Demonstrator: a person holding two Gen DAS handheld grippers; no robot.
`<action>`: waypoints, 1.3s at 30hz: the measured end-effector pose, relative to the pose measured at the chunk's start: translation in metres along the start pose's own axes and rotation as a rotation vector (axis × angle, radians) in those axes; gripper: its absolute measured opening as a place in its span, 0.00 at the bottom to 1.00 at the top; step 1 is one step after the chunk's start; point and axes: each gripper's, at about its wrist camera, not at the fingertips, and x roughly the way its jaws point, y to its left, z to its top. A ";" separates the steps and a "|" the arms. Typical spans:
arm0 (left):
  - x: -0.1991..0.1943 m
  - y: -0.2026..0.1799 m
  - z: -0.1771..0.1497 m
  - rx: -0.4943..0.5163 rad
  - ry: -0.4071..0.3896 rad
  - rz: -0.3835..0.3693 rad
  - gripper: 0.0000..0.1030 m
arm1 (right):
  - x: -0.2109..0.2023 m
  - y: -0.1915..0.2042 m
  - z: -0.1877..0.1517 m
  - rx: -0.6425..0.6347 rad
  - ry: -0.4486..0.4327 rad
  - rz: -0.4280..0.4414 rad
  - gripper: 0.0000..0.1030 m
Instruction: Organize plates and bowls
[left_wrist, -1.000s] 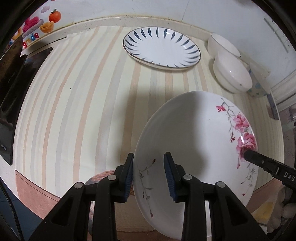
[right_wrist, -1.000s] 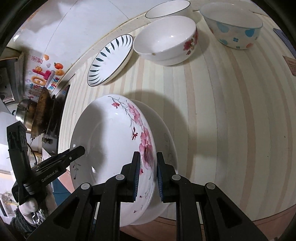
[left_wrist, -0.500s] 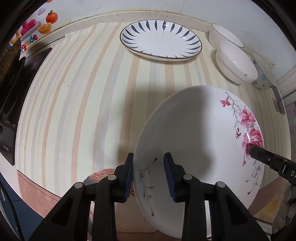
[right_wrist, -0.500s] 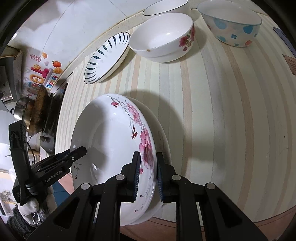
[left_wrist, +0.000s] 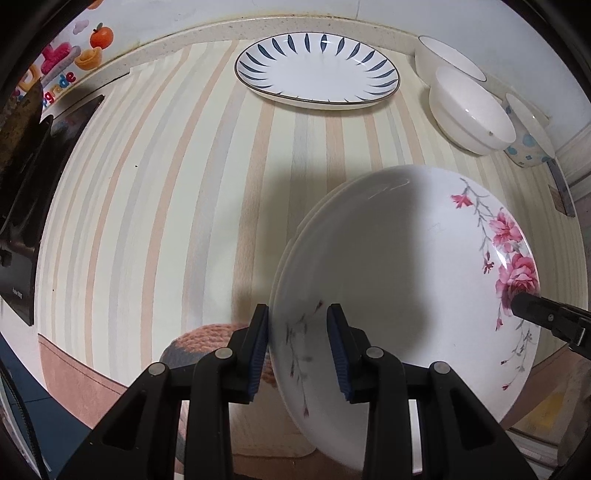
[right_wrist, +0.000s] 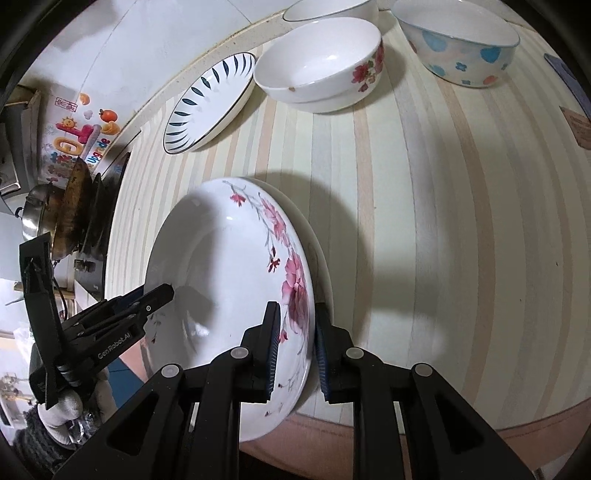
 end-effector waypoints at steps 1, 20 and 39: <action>-0.003 0.000 0.000 -0.002 -0.004 -0.001 0.28 | -0.001 -0.001 0.000 0.004 0.010 0.004 0.20; -0.033 0.097 0.158 -0.068 -0.114 -0.121 0.33 | -0.037 0.056 0.104 0.214 -0.141 0.140 0.33; 0.074 0.093 0.224 -0.017 -0.017 -0.257 0.22 | 0.079 0.076 0.263 0.068 -0.086 -0.228 0.19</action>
